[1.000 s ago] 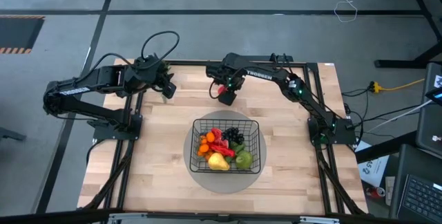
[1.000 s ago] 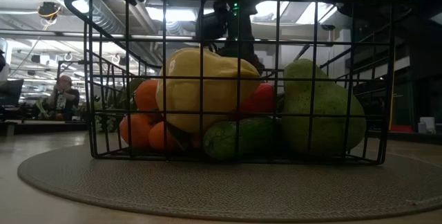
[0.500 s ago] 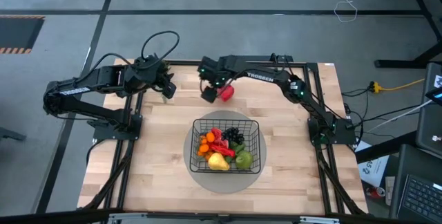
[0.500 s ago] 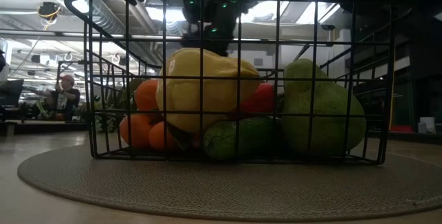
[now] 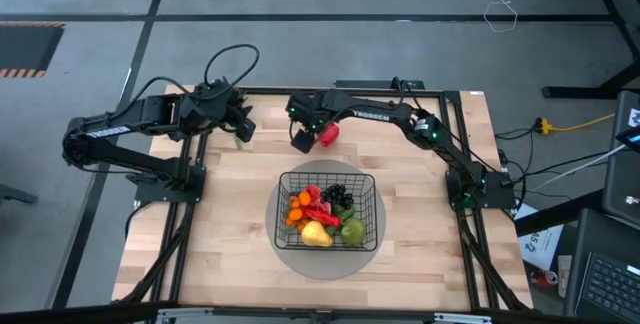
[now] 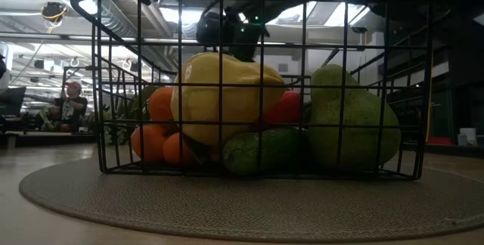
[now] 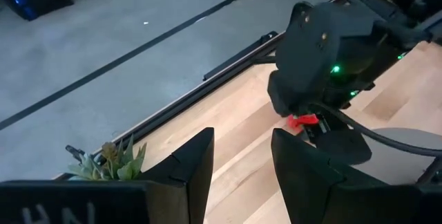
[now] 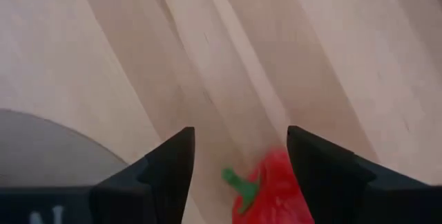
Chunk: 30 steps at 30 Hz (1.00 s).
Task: Build produce basket
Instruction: Put the red bell pepper into the black wire basket
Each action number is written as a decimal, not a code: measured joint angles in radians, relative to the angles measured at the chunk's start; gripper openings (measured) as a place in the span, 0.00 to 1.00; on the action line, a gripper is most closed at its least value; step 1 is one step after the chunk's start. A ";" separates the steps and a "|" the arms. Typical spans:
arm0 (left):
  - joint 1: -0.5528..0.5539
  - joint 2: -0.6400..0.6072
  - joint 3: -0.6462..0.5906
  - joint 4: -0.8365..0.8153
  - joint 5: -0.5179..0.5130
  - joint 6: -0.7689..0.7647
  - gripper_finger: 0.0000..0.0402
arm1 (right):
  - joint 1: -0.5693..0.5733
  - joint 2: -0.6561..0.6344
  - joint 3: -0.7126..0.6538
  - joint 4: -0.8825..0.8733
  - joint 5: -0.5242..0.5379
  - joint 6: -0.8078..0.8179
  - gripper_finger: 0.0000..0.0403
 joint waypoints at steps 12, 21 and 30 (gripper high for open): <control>0.000 0.000 0.000 0.007 -0.001 -0.021 0.35 | 0.007 0.000 -0.057 -0.259 0.061 -0.031 0.58; 0.000 0.000 0.000 0.048 -0.001 -0.021 0.35 | 0.007 -0.001 -0.057 -0.421 0.190 -0.087 0.58; 0.000 0.015 0.000 0.049 -0.004 -0.018 0.35 | -0.014 -0.008 0.053 -0.512 0.196 -0.108 0.56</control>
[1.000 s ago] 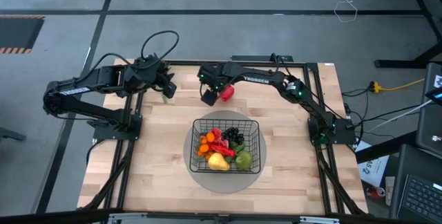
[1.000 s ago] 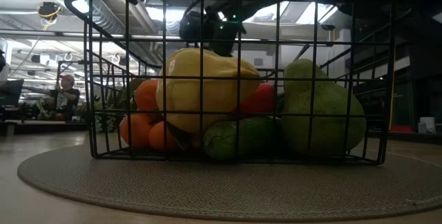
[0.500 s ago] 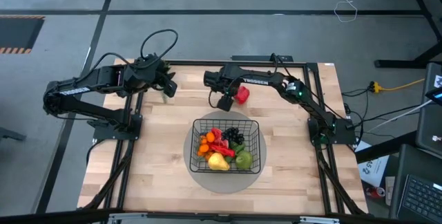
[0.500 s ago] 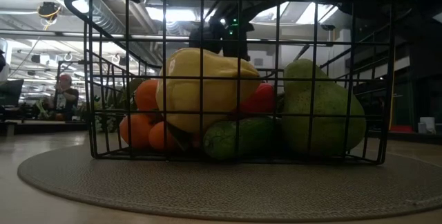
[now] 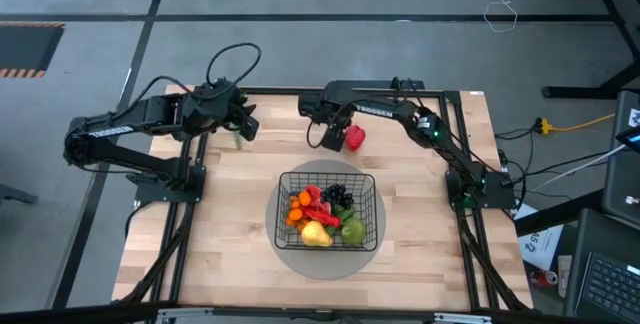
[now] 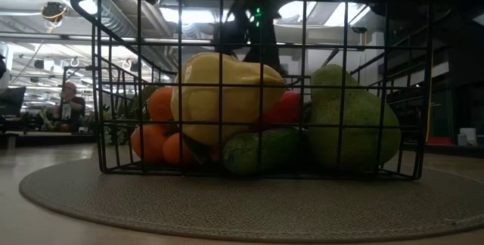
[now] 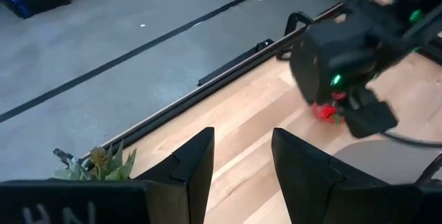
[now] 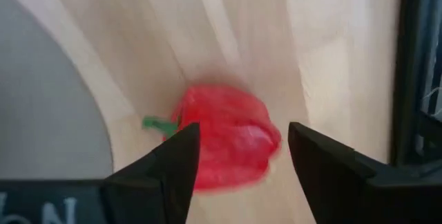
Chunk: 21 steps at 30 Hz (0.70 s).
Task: Build produce basket
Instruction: Put the red bell pepper into the black wire basket
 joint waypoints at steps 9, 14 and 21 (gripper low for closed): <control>0.000 0.010 0.001 0.002 0.000 -0.003 0.35 | 0.020 -0.038 0.057 -0.057 -0.171 0.087 0.44; 0.000 0.009 0.001 0.000 0.003 -0.003 0.35 | 0.066 -0.062 0.001 -0.058 -0.201 0.121 0.42; 0.000 0.010 0.001 -0.002 0.008 0.000 0.35 | 0.111 -0.090 -0.077 -0.058 -0.198 0.135 0.41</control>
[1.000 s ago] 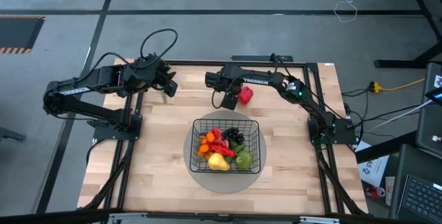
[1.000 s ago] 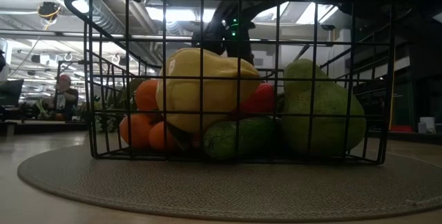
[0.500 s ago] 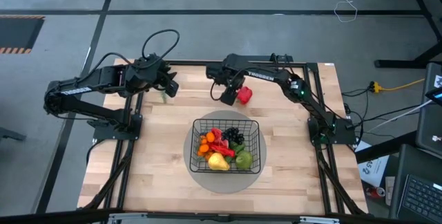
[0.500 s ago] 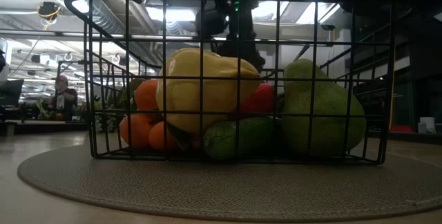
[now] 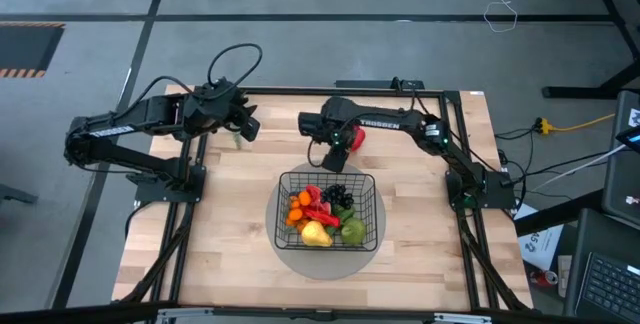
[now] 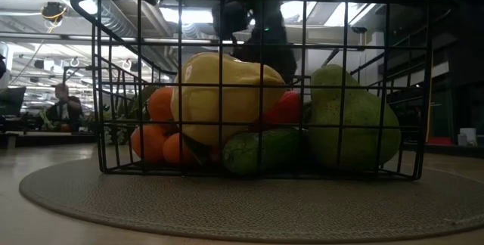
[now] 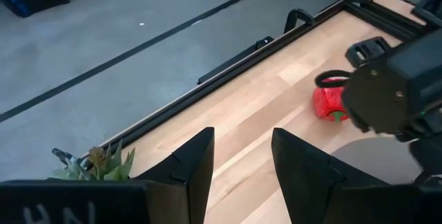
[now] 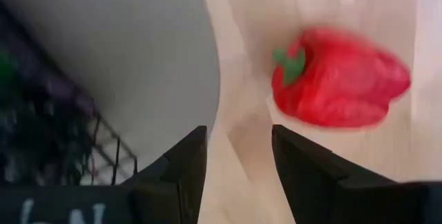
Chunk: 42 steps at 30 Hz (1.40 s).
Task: Build produce basket
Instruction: Put the red bell pepper into the black wire basket
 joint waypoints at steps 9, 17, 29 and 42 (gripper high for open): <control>0.000 0.000 0.000 -0.003 -0.004 0.053 0.35 | -0.020 -0.360 -0.384 0.004 -0.018 0.008 0.41; 0.001 0.000 0.000 -0.003 -0.022 0.054 0.35 | -0.040 -0.576 -0.818 0.383 -0.010 0.209 0.41; 0.001 0.000 0.000 0.000 -0.034 0.054 0.35 | -0.156 -0.578 -1.081 0.811 -0.043 0.382 0.41; 0.001 0.000 0.000 0.001 -0.034 0.054 0.35 | -0.228 -0.532 -1.115 1.082 0.137 0.369 0.41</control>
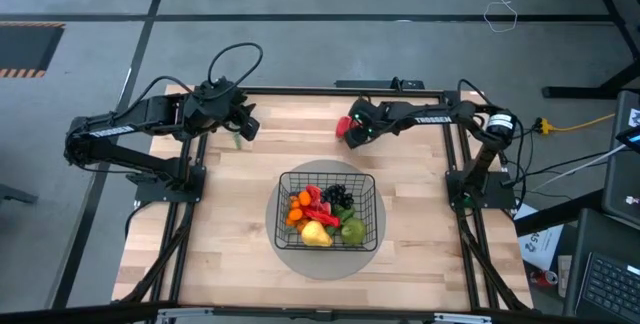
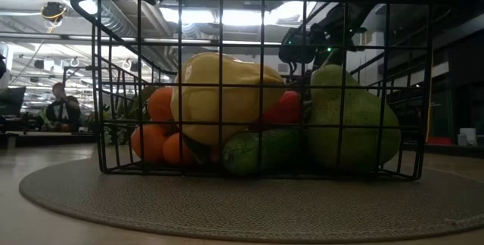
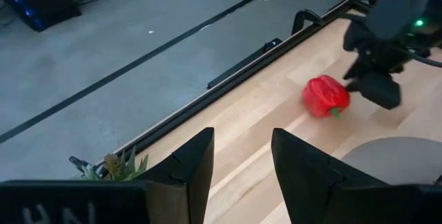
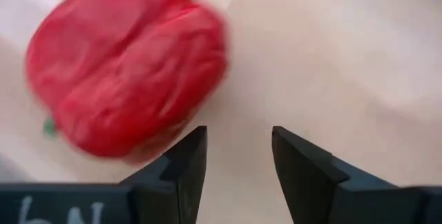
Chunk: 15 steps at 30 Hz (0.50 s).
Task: Build produce basket
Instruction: Put the red bell pepper into the black wire basket
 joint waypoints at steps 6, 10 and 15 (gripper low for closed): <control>0.000 0.000 0.000 0.000 0.000 0.000 0.35 | -0.040 0.002 0.000 0.129 0.089 0.000 0.41; 0.000 0.000 0.000 0.000 0.000 0.000 0.35 | -0.064 0.002 0.000 0.232 0.069 -0.001 0.41; 0.000 0.000 0.000 0.000 0.000 0.023 0.35 | -0.084 0.001 0.034 0.284 -0.109 0.002 0.41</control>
